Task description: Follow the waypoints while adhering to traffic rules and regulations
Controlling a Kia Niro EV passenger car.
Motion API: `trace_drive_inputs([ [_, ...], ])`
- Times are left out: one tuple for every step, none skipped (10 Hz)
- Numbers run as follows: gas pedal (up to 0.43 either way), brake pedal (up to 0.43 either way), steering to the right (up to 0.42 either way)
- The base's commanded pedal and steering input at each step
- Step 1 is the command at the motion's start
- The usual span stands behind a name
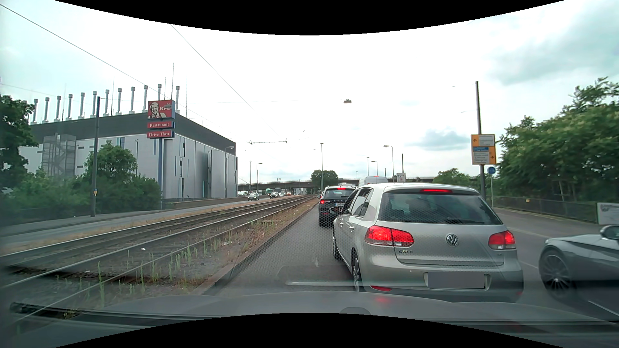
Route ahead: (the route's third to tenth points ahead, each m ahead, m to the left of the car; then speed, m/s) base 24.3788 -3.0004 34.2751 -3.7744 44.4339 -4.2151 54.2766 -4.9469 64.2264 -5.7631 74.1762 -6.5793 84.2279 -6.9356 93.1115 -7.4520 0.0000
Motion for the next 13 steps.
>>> trace_drive_inputs([
  [0.000,0.244,0.001],
  [0.000,0.244,0.001],
  [0.000,0.244,0.001],
  [0.000,0.244,0.001],
  [0.000,0.244,0.001],
  [0.000,0.244,0.001],
  [0.000,0.244,0.001],
  [0.000,0.250,0.001],
  [0.000,0.244,0.001],
  [0.000,0.244,0.001],
  [0.000,0.244,0.001],
  [0.000,0.244,0.001],
  [0.000,0.244,0.001],
])
